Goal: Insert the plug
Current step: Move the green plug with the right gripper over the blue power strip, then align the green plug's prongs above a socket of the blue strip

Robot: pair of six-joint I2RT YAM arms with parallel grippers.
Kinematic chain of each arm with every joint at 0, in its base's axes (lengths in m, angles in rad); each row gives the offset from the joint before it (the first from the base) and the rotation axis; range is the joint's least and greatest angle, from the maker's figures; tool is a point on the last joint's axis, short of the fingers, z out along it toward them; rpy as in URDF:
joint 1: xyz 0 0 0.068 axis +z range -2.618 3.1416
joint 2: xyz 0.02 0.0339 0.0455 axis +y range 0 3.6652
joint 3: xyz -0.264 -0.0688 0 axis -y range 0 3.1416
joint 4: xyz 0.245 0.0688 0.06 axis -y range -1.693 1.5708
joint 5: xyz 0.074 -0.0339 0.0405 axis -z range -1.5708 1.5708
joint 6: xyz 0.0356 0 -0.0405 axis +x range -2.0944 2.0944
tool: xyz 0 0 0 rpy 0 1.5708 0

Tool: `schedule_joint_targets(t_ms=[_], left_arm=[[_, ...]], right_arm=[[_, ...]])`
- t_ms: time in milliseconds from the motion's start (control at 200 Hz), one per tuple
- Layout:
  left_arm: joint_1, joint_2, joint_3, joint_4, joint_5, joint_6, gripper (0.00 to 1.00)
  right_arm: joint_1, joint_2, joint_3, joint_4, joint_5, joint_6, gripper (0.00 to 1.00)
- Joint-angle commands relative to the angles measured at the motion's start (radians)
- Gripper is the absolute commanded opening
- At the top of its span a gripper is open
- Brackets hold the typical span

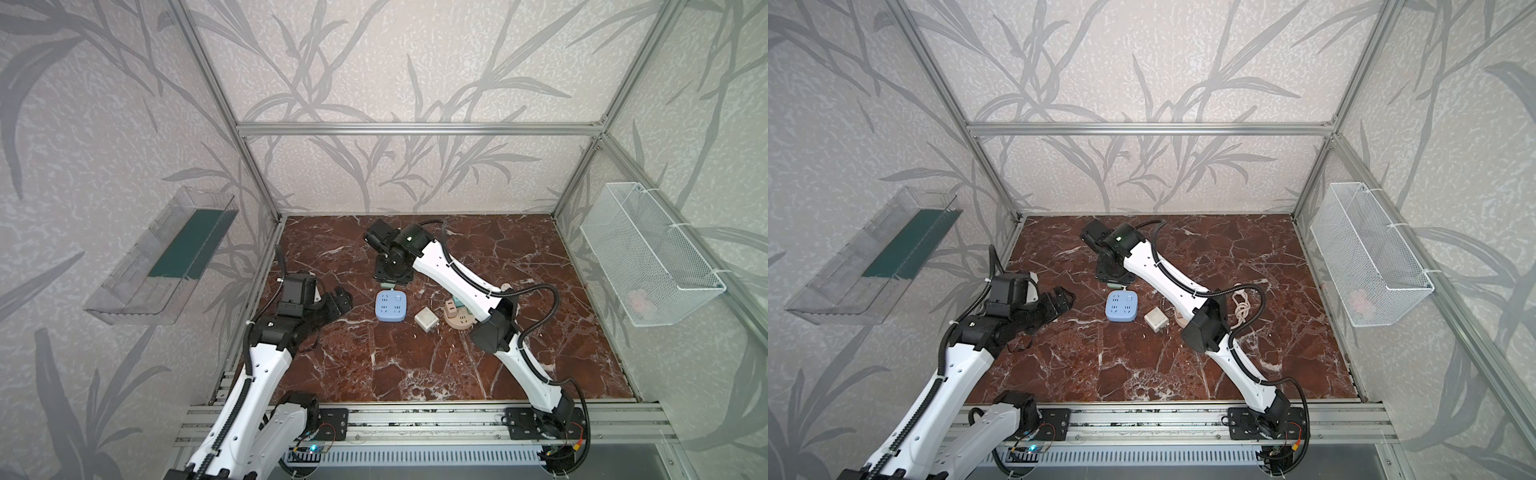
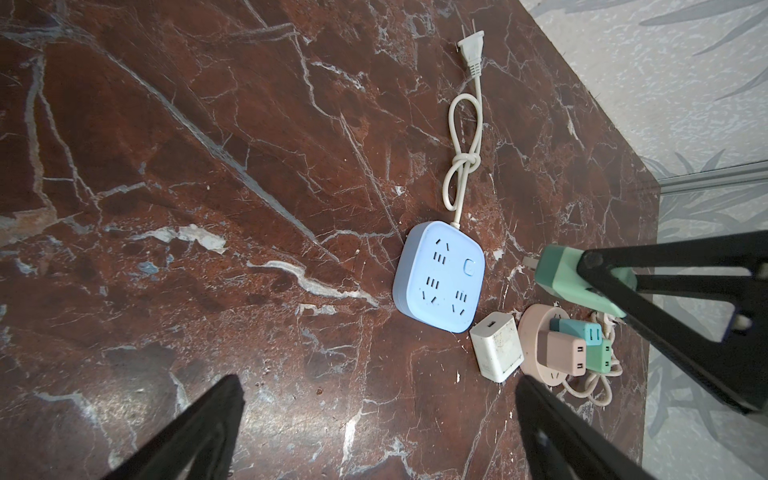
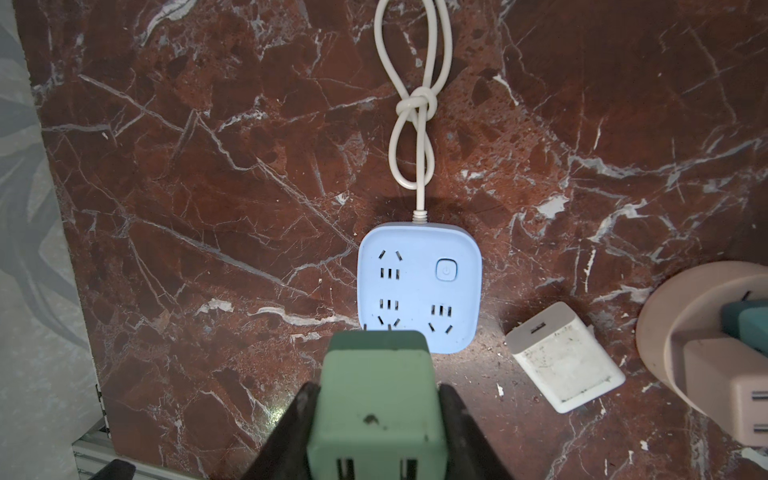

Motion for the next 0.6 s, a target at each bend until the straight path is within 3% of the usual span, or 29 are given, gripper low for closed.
schedule_joint_targets(t_ms=[0, 595], left_arm=[[0.007, -0.015, -0.014, -0.021, 0.007, 0.019, 0.99], [0.009, -0.018, -0.044, 0.014, 0.040, 0.002, 0.99]], right_arm=[[0.005, 0.013, -0.011, 0.000, 0.014, 0.018, 0.00], [0.005, 0.093, -0.017, 0.044, -0.059, -0.012, 0.00]])
